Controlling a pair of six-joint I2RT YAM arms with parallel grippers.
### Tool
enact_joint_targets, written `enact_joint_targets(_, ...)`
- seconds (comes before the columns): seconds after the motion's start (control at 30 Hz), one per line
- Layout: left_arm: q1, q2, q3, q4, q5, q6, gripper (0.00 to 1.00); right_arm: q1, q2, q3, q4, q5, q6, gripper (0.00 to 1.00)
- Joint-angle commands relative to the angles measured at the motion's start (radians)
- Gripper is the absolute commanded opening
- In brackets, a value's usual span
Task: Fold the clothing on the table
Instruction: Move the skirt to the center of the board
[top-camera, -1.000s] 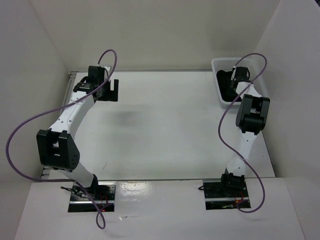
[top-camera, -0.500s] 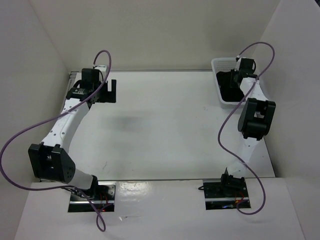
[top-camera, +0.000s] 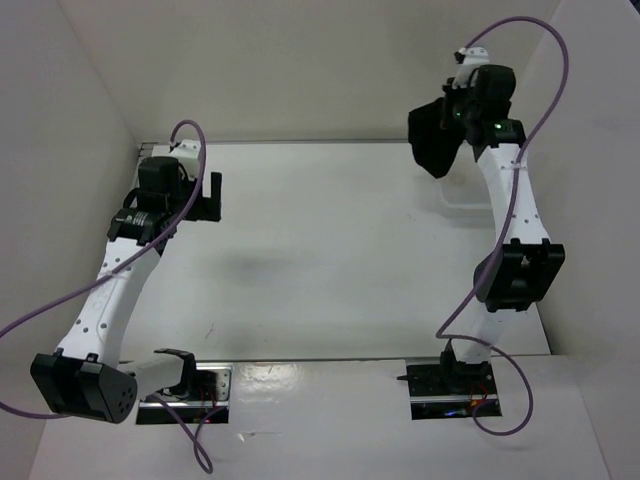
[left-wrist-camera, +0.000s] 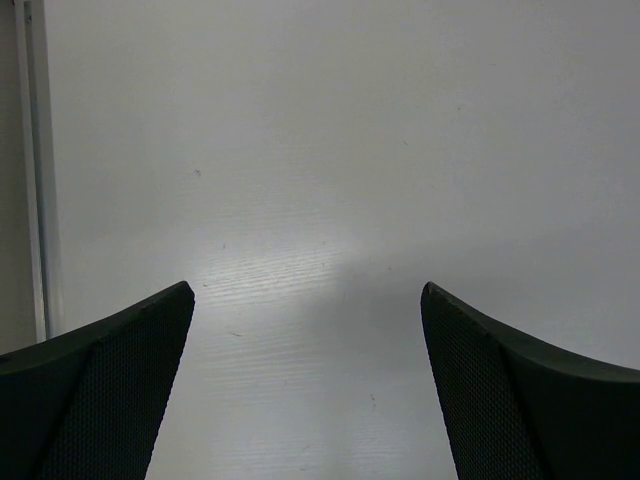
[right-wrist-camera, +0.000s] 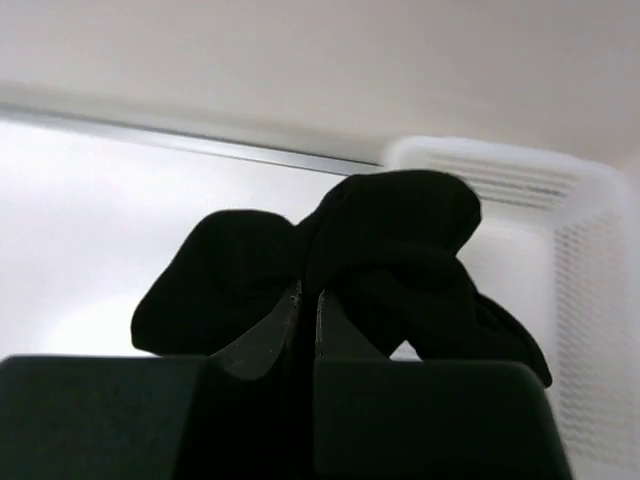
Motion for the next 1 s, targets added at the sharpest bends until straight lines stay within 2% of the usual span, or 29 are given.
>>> enact_joint_targets(0.0, 0.006, -0.022, -0.04, 0.038, 0.003, 0.032, 1.0, 0.139, -0.084, 0.04, -0.06, -0.065, -0.011, 0.0)
enact_joint_targets(0.07, 0.006, -0.022, -0.049, 0.038, 0.015, 0.041, 1.0, 0.245, -0.11, 0.017, -0.083, -0.053, -0.022, 0.0)
enact_joint_targets(0.1, 0.006, -0.022, -0.06, 0.038, 0.024, 0.041, 1.0, 0.306, -0.119, 0.001, -0.083, -0.043, -0.043, 0.6)
enact_joint_targets(0.13, 0.006, -0.022, -0.06, 0.038, 0.024, 0.041, 1.0, 0.334, -0.14, -0.053, -0.068, -0.027, -0.043, 0.87)
enact_joint_targets(0.17, 0.006, -0.022, -0.06, 0.029, 0.033, 0.05, 1.0, 0.362, -0.153, -0.089, -0.052, 0.019, -0.059, 0.99)
enact_joint_targets(0.23, 0.006, -0.013, -0.069, 0.029, 0.043, 0.05, 1.0, 0.414, -0.173, -0.198, -0.005, 0.067, -0.083, 0.99)
enact_joint_targets(0.47, 0.006, 0.041, -0.069, -0.003, 0.148, 0.092, 1.0, 0.38, -0.107, -0.358, 0.034, 0.153, -0.102, 0.98)
enact_joint_targets(0.6, -0.019, 0.127, -0.048, -0.038, 0.17, 0.11, 1.0, 0.38, -0.023, -0.388, 0.034, 0.139, -0.111, 0.9)
enact_joint_targets(0.83, -0.054, 0.19, -0.037, -0.04, 0.181, 0.11, 1.0, 0.38, 0.14, -0.367, 0.012, 0.032, -0.111, 0.66)
enact_joint_targets(0.97, -0.091, 0.24, -0.037, -0.049, 0.155, 0.11, 1.0, 0.393, 0.198, -0.367, 0.012, -0.02, -0.1, 0.59)
